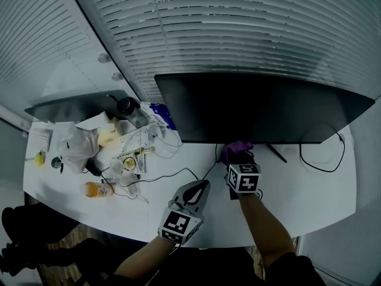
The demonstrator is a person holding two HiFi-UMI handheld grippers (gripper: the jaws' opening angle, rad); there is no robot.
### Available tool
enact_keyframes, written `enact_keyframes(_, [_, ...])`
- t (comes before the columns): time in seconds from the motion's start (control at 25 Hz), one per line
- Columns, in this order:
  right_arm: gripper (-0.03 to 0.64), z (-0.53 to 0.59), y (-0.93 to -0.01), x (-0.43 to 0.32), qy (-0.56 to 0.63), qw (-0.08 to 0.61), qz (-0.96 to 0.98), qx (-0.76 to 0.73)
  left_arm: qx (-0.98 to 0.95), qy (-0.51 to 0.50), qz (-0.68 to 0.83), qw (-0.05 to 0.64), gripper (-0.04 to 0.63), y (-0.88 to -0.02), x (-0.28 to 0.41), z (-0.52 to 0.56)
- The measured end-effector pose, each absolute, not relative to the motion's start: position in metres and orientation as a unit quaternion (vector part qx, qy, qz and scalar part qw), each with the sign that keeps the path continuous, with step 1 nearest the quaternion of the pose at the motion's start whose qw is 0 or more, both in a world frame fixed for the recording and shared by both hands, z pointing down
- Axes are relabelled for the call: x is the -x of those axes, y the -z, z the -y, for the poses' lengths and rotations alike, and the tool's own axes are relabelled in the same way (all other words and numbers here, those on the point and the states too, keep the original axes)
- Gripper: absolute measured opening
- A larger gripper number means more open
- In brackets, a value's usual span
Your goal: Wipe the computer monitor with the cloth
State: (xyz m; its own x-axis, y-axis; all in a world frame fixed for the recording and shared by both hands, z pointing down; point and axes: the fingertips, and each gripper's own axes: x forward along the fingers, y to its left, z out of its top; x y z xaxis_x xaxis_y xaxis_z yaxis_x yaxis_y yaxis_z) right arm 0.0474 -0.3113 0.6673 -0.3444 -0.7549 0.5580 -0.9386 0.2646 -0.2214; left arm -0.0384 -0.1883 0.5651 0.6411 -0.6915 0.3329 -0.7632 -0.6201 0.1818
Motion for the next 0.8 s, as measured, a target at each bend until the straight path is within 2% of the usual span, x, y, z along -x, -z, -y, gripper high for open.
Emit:
enact_keyframes(0.48, [0.061, 0.313, -0.653, 0.072, -0.252, 0.163, 0.818, -0.49, -0.877, -0.118, 0.437, 0.161, 0.005, -0.566, 0.117, 0.186])
enact_keyframes(0.8, [0.061, 0.31, -0.658, 0.116, -0.259, 0.164, 0.819, -0.486, -0.875, -0.117, 0.441, 0.161, 0.004, -0.561, 0.156, 0.178])
